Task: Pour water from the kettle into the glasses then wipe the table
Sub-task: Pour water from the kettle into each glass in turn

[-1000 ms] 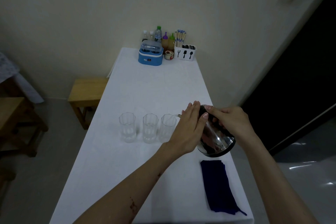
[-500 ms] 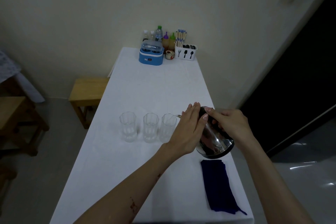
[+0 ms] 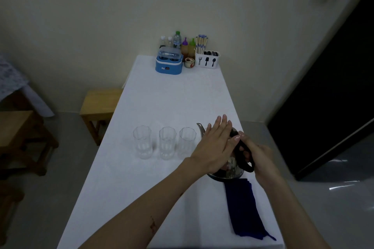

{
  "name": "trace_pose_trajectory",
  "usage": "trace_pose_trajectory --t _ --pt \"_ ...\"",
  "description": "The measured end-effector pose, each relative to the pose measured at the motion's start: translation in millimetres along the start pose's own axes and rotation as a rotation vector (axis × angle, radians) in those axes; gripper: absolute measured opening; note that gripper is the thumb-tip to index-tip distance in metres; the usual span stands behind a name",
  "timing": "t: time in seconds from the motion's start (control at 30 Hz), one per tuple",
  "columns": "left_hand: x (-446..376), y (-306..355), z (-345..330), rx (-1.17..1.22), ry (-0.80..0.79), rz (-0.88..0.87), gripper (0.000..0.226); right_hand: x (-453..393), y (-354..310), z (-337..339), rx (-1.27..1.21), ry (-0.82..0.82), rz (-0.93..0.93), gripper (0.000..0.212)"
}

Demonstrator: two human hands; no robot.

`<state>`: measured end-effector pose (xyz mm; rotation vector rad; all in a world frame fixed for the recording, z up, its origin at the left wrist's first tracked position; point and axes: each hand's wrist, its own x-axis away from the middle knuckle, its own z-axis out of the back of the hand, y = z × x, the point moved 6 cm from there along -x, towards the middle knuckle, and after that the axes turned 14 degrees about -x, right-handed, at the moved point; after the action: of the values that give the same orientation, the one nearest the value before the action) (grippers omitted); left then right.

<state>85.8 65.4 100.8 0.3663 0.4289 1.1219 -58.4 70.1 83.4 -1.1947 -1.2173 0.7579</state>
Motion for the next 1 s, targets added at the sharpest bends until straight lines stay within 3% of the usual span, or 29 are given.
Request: trace_pose_trajectory --t 0.07,0.17,0.33,0.7,1.0 --pt "-2 6 -1 -0.037 0.001 -0.027 0.075 -1 1 5 -0.032 -0.014 -0.013 0.048" --pt "-7 13 -3 -0.061 0.035 -0.037 0.065 -3 -5 13 -0.058 -0.019 -0.008 0.065" --pt "-18 25 -14 -0.014 0.016 -0.007 0.063 -13 -28 30 0.043 0.019 0.060 0.043" --pt "-32 28 -33 0.232 -0.055 0.150 0.065 -31 -56 30 0.336 -0.047 0.116 0.050" --pt "-28 30 -36 0.324 -0.005 0.203 0.062 -36 -63 26 0.439 -0.077 0.130 0.052"
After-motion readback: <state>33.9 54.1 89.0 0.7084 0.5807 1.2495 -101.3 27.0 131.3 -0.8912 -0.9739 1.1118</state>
